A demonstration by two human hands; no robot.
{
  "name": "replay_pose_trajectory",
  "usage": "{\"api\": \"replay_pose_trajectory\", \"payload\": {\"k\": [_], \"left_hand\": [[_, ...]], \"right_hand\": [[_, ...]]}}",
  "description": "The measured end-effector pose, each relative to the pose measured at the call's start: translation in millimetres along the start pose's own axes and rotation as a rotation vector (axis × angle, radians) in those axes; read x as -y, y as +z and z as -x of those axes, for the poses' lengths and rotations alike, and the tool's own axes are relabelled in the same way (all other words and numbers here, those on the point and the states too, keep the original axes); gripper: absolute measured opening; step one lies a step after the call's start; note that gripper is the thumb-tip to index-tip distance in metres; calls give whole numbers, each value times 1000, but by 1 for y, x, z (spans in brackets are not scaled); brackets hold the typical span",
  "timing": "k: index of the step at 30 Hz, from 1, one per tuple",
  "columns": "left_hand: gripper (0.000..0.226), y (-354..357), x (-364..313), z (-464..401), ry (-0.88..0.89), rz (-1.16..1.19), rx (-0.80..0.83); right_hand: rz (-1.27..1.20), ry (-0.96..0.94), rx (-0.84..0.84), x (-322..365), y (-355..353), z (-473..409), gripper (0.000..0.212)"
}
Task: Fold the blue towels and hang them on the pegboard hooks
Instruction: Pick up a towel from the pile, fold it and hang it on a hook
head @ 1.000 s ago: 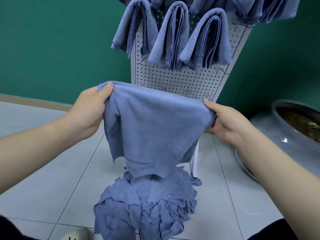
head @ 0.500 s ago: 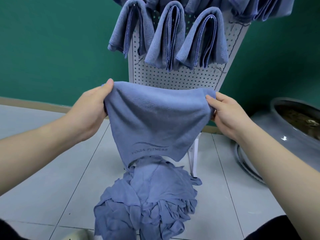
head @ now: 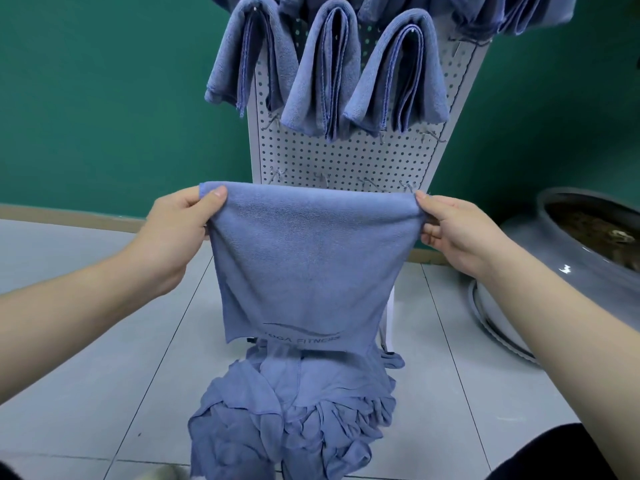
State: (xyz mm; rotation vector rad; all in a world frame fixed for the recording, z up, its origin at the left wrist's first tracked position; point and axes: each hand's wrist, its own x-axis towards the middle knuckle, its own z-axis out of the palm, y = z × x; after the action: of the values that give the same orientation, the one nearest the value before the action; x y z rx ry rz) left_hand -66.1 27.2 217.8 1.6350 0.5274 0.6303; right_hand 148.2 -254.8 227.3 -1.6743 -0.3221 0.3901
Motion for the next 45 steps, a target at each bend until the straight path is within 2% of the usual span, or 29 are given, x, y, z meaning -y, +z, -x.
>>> {"api": "replay_pose_trajectory", "payload": {"k": [4,8,11,14,19,25,29,32,34,37,39,40,41,42,45], "left_hand": [[19,-3,-1,-1,10,-8,17],[24,-3,-4,-2,-18,49,63],[36,-2,-4,-6,-109,158,4],[32,-4,-1,-7,-132,162,-29],[22,-4,3,-4,-61,101,-47],[13,0,-4,2,34,102,-203],[4,0,-6,0,22,157,-275],[14,-3,-8,-2,4,222,-310],[12,-4,-8,-3,-1,186,-326],[7,-4,-6,-4,-24,128,-377],[17,-4,-5,-7,-36,120,-415],[24,-6,-3,-10,-59,129,-413],[30,-7,-1,-13,-102,127,-392],[32,-10,3,-16,-156,107,-349],[10,-16,17,-21,-297,16,-190]], "right_hand": [[7,-16,-43,0,2,0,28],[-73,-21,-77,3,4,-1,25],[-124,-35,-77,6,5,-2,23],[-109,-54,-91,12,6,0,26],[-39,-99,-126,13,7,4,31],[22,-173,-152,15,8,3,39],[36,-182,-65,13,6,5,25],[4,-186,-9,14,6,7,16],[4,-182,-20,12,6,7,12],[17,-155,-95,7,6,2,16],[-24,-112,-96,2,5,-3,19],[-46,-76,-84,-1,5,-5,29],[-59,-35,-68,-3,4,-6,38],[-52,4,-58,-5,4,-7,38],[33,150,-29,-17,8,-7,26]]}}
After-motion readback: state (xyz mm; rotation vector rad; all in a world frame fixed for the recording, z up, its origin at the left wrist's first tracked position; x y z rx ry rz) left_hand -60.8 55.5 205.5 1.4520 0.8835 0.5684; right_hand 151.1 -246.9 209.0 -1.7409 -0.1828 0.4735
